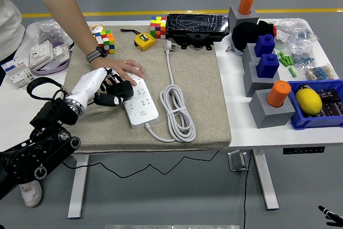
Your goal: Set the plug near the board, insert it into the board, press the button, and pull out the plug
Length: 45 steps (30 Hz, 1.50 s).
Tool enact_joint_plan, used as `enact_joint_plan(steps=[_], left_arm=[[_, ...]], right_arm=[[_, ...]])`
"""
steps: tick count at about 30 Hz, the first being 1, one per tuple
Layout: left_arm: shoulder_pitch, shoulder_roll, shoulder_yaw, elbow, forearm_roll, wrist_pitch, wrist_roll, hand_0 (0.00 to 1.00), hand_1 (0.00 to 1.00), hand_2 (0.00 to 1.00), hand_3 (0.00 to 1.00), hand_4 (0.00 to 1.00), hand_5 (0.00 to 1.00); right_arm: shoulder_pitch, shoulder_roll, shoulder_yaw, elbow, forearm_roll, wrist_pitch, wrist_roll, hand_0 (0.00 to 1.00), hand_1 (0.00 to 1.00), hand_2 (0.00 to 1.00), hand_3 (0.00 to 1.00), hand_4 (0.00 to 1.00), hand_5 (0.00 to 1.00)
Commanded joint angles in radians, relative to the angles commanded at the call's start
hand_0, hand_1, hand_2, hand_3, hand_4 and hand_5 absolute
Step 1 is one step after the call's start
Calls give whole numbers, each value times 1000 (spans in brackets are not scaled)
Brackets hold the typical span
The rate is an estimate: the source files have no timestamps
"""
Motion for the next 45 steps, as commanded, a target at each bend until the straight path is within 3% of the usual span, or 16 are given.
enact_joint_plan(steps=[5,11,21,22,27,28,33,34,38,39,40,45], left_arm=[[23,12,-34,-31,5,35,-32,344,363,390,478,629,2],[51,46,-61,-60,12,32,-34,349,366,393,482,641,2],[87,61,-70,12,7,13,-34,367,383,412,501,653,2],[89,61,-70,17,4,14,-35,466,471,509,554,661,2],[97,63,-75,33,-19,11,-42,466,471,509,554,661,2],[98,63,-77,34,-22,11,-43,736,719,691,777,998,368],[106,63,-80,44,-19,-9,-26,736,719,691,777,998,368],[107,63,-82,45,-18,-12,-24,786,834,790,869,998,513],[117,62,-99,36,-13,-1,-30,786,834,790,869,998,513],[124,62,-109,27,-11,6,-34,786,834,790,869,998,513],[129,63,-119,16,-11,11,-40,875,971,979,998,998,669],[155,71,-180,-58,-31,40,-86,875,971,979,998,998,669]], right_arm=[[-2,1,-3,-1,-1,0,0,646,642,617,549,978,526],[-5,-1,-5,-1,-3,0,0,646,641,617,548,979,527],[-4,-1,-7,1,-3,1,0,646,643,617,547,978,527],[-3,-1,-8,1,-3,1,0,646,642,616,548,978,527],[-7,-2,-11,1,-3,2,0,646,642,616,548,978,527],[-7,-2,-11,1,-3,2,0,646,642,616,547,978,527],[-11,-1,-9,2,-3,2,0,646,642,616,547,978,527],[-11,0,-7,2,-3,2,0,646,642,616,547,978,528],[-10,3,0,2,-5,3,-1,646,642,616,547,978,528],[-11,4,2,2,-5,3,0,646,642,616,547,978,528],[-10,5,5,2,-6,3,0,646,642,616,547,977,527],[-10,4,10,1,-8,3,0,646,642,616,547,977,527]])
